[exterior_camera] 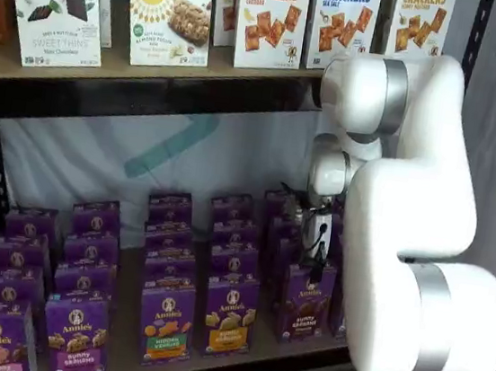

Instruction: Pick up the purple box with a brown patch in the center, on the bottom shelf, the fifth box from the left

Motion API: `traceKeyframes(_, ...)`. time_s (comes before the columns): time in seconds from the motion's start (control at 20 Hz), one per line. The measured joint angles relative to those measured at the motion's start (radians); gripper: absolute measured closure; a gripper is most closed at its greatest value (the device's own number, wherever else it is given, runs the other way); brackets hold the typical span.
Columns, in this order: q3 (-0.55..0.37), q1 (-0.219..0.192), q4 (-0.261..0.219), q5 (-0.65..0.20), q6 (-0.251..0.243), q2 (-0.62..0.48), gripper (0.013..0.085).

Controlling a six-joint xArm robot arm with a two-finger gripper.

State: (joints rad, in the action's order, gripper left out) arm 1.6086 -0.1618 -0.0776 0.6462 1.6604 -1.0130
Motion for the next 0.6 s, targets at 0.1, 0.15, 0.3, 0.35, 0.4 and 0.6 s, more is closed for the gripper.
traceKeyframes(0.1,0.010,0.000,-0.004,0.001,-0.004,-0.012,0.0130)
traceKeyframes(0.15,0.014,0.000,-0.005,0.002,-0.005,-0.017,0.0130)
traceKeyframes(0.3,0.024,0.000,-0.005,0.005,-0.005,-0.031,0.0130)
traceKeyframes(0.35,0.026,0.000,-0.007,0.005,-0.007,-0.035,0.0130)
traceKeyframes(0.4,0.027,0.001,-0.010,0.004,-0.010,-0.038,0.0130)
traceKeyframes(0.6,0.030,0.001,-0.019,0.003,-0.018,-0.047,0.0130)
